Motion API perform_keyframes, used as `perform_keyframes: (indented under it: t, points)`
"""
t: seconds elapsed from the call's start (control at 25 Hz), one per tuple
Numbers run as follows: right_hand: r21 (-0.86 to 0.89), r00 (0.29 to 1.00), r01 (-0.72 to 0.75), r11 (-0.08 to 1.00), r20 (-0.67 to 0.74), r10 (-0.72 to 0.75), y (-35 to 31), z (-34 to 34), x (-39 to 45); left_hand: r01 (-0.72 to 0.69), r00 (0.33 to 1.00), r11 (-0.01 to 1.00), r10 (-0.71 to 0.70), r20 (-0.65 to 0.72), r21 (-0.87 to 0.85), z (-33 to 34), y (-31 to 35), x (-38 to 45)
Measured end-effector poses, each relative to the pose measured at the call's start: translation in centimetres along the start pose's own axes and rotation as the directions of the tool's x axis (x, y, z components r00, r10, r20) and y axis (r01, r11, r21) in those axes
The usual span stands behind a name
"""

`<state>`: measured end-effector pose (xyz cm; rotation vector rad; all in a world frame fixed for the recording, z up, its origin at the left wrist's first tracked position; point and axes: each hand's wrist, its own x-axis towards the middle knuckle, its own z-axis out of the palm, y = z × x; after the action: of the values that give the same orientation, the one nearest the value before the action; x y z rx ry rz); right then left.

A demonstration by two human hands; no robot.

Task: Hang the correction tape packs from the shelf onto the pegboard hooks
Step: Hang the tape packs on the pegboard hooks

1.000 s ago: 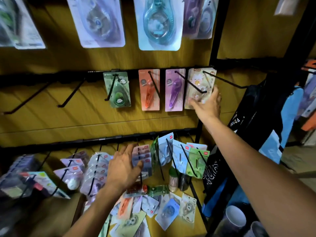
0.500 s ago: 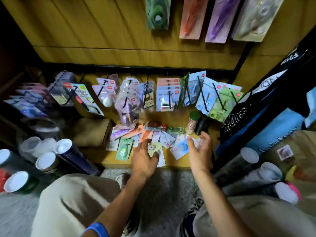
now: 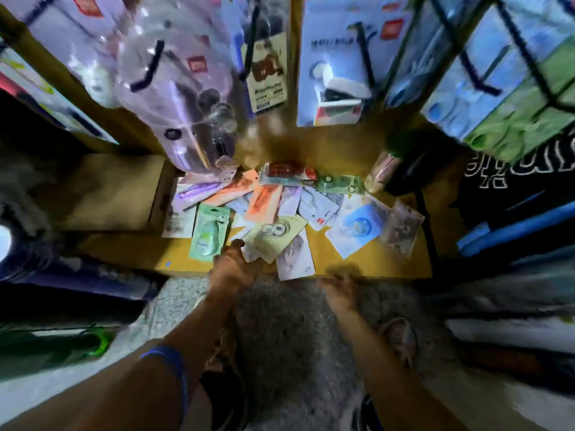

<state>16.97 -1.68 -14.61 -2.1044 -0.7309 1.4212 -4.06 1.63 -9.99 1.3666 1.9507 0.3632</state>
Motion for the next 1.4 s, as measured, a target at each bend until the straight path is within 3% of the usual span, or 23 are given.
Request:
perform_keyframes:
  t: [0.12,0.24,0.32,0.4,0.48,0.64,0.76,0.8,0.88,0.96,1.0,1.04,1.08,1.16,1.24,1.4]
  points:
    - [-0.105,0.998,-0.031,0.994,0.05,0.037,0.1,3.2,3.2,-0.122,0.992,0.991,0.123,-0.019,0.054,1.7,-1.5,4.4]
    - [0.081,0.999,-0.045,0.996,-0.012,0.046,0.4,6.5,5.1,-0.191,0.976,0.974,0.202,-0.081,0.12,4.4,-4.5,8.9]
    - [0.153,0.99,-0.135,0.979,-0.009,0.138,0.5,7.9,5.7,-0.237,0.959,0.947,0.263,-0.1,0.219,5.3,-4.9,9.8]
    - [0.182,0.968,-0.247,0.952,0.086,0.234,0.2,8.5,5.4,-0.108,0.991,0.978,0.12,-0.062,0.179,5.2,-4.1,9.3]
    - [0.198,0.96,-0.27,0.942,0.126,0.248,0.0,8.9,5.1,-0.012,1.0,0.994,0.014,-0.025,0.105,5.0,-3.7,9.1]
    - [0.322,0.97,-0.238,0.916,0.038,0.238,-0.8,8.5,5.0,0.094,0.988,0.995,-0.095,0.122,0.013,6.0,-3.2,7.3]
    - [0.419,0.98,-0.189,0.888,0.026,0.196,-0.4,7.6,4.4,0.124,0.984,0.985,-0.107,0.143,-0.117,8.4,-3.4,5.1]
    - [0.464,0.979,-0.203,0.862,0.078,0.188,-0.1,7.3,3.7,0.124,0.979,0.988,-0.106,0.172,-0.094,8.9,-3.2,4.5]
    - [0.538,0.972,-0.229,0.811,0.169,0.163,0.7,6.5,2.2,0.093,0.972,0.987,-0.118,0.203,0.131,9.1,-2.6,3.6]
    - [0.568,0.965,-0.246,0.785,0.216,0.145,2.1,5.7,1.1,0.03,0.99,0.981,-0.055,0.128,0.193,9.5,-2.6,2.4]
    - [0.573,0.966,-0.243,0.783,0.218,0.14,2.8,5.3,0.9,0.032,0.992,0.999,-0.036,0.119,0.037,9.6,-2.8,1.8]
    - [0.569,0.968,-0.234,0.788,0.208,0.137,3.2,4.9,0.5,0.064,0.993,0.964,-0.035,0.114,-0.256,9.7,-3.0,1.1]
    - [0.563,0.968,-0.234,0.793,0.21,0.136,3.3,4.3,0.1,0.139,0.989,0.83,-0.088,0.119,-0.541,9.5,-2.8,0.3]
    - [0.537,0.96,-0.255,0.804,0.238,0.146,3.2,3.1,-0.8,0.241,0.97,0.547,-0.16,0.182,-0.802,9.0,-2.1,-0.8]
    - [0.545,0.955,-0.255,0.799,0.273,0.118,2.6,1.5,-2.3,0.34,0.94,0.477,-0.19,0.282,-0.811,7.4,-0.7,-1.5]
    - [0.584,0.97,-0.172,0.794,0.24,0.035,-0.2,-1.8,-7.0,0.434,0.86,0.622,-0.07,0.506,-0.651,1.4,3.2,-4.9]
